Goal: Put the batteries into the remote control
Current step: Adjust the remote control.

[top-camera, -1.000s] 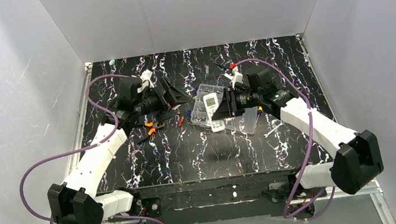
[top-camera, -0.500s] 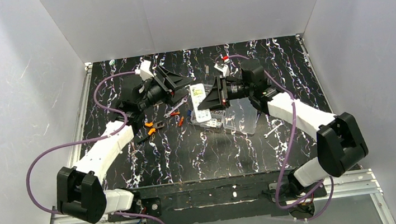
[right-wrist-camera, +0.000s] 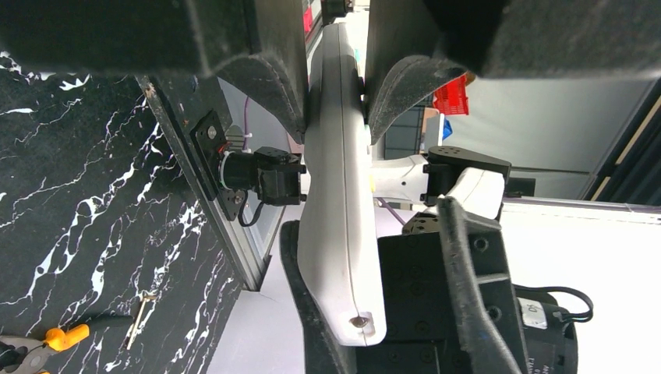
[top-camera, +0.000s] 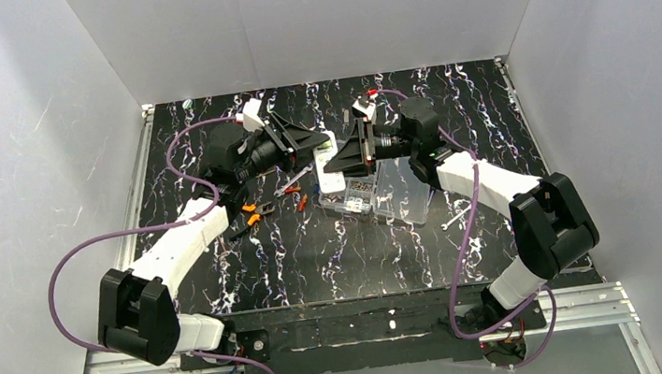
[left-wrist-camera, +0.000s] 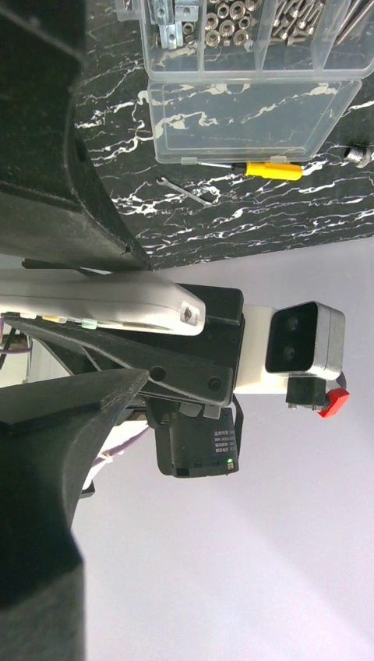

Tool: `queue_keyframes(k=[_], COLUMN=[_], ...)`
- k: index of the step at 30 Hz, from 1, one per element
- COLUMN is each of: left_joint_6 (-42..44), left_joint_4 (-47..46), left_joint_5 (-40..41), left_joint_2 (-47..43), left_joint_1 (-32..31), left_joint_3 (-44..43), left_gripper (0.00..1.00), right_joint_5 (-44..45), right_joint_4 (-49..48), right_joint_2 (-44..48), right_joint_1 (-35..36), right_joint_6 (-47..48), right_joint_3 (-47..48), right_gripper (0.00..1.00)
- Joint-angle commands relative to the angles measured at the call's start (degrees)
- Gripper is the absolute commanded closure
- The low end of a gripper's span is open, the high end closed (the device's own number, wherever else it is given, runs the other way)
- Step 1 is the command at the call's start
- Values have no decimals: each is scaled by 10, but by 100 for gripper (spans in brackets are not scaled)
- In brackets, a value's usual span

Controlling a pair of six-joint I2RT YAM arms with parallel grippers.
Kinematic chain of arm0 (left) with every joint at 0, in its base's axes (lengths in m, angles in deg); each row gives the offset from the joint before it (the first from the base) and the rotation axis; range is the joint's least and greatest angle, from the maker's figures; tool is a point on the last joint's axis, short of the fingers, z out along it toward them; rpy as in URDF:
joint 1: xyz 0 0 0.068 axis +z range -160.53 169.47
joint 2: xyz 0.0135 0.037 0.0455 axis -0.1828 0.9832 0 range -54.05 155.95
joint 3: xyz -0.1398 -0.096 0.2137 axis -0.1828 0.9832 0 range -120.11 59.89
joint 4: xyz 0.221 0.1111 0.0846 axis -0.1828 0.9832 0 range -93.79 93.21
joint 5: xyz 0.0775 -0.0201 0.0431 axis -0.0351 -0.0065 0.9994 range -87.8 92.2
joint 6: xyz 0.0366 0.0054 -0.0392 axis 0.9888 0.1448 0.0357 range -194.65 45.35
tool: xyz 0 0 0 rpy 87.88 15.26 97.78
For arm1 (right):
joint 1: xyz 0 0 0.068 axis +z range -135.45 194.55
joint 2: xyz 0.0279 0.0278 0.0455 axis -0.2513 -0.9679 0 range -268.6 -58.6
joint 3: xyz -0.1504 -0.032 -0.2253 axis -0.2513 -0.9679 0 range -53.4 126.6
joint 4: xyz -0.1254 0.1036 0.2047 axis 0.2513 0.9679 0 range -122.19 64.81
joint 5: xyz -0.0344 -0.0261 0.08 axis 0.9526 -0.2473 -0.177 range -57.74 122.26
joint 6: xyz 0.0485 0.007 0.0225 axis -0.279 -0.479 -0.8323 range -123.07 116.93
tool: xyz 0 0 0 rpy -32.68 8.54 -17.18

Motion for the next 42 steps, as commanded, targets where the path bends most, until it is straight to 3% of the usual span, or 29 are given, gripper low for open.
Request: queue_keyframes(k=[1,6,10,12,13,14,18,23,27,36,42], left_joint_6=[4,28,29,36,38,40,44,33,30,32,28], left_joint_4=[-40,-6,-2,7,13,15,21,15,9,12,7], left_joint_5=[-33,-31,-29,-25,-20,-17,-2,24,37,60,63], left_joint_2=[-10,-17,-18,-19,-19,-18,-12,-6,-4,2,7], left_joint_1=[-8,-15,-14,-15,-15,-15,-15,-15,-15,-15,-15], left_joint_3=[-32,-38,-36,-39,-41,-45,-57,-60,-57,-61,-63], left_gripper=[61,77,95,96,96,96,100,100,100,100,100], right_joint_5=[-6,-2,-1,3,8,13,23,24,22,9,7], right_joint_4=[-34,-28,-26,-18,-11,-4,-25,-121,-186,-305,-310], right_joint_2=[4,7,10,15,19,21,25,21,16,1,0], right_joint_1=[0,-1,-1,-1,-1,-1,-1,-1,-1,0,0], right_joint_6=[-10,-5,3,14,27,35,36,-9,-42,-110,-112], right_joint_3=[19,15,14,11,8,5,-21,-58,-69,-78,-82], right_gripper=[99,91,74,66,52,44,34,32,37,38,49])
